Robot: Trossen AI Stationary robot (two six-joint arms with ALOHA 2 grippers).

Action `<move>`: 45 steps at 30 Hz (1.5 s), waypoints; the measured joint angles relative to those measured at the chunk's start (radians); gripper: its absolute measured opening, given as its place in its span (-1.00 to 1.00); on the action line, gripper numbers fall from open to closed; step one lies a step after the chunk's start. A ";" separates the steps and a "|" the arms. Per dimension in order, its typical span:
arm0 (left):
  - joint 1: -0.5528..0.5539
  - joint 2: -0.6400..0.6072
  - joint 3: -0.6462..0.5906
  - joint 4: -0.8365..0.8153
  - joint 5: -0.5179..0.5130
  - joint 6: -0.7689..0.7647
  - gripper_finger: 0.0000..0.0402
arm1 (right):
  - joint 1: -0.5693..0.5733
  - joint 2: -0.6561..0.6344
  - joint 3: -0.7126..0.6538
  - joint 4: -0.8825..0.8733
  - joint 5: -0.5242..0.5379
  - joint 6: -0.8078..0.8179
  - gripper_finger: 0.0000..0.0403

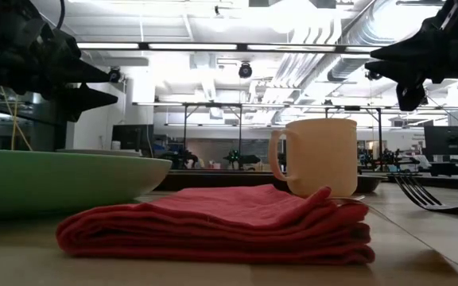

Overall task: Set up tray
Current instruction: Put the yellow mug on the brown tray

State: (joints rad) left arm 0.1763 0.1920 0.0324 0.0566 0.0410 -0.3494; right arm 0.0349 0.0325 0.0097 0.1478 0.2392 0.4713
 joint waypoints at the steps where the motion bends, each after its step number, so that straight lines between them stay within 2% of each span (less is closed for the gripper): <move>1: 0.000 0.000 0.000 0.000 0.000 0.000 0.46 | 0.000 0.000 0.000 0.000 0.004 0.000 -0.63; 14: 0.000 0.000 0.000 0.008 0.006 -0.012 0.46 | 0.000 0.000 0.000 0.000 0.024 0.000 -0.63; 18: 0.000 0.000 0.000 0.052 -0.019 -0.083 0.46 | 0.000 0.000 0.000 0.000 0.025 0.000 -0.63; 26: 0.000 0.000 0.019 0.150 -0.019 -0.105 0.46 | 0.000 0.000 0.000 0.000 0.024 0.000 -0.63; 30: 0.000 0.000 0.086 0.076 -0.018 -0.103 0.46 | 0.000 0.000 0.000 0.001 0.024 0.000 -0.63; 39: 0.000 0.003 0.267 -0.269 -0.031 -0.101 0.46 | 0.000 0.000 0.000 0.032 0.024 0.002 -0.63; 45: 0.000 0.003 0.331 -0.471 -0.046 -0.101 0.46 | 0.000 0.001 0.004 0.035 0.024 0.028 -0.63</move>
State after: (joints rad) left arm 0.1764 0.1947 0.3630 -0.4140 -0.0054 -0.4501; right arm 0.0349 0.0332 0.0140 0.1831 0.2630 0.4989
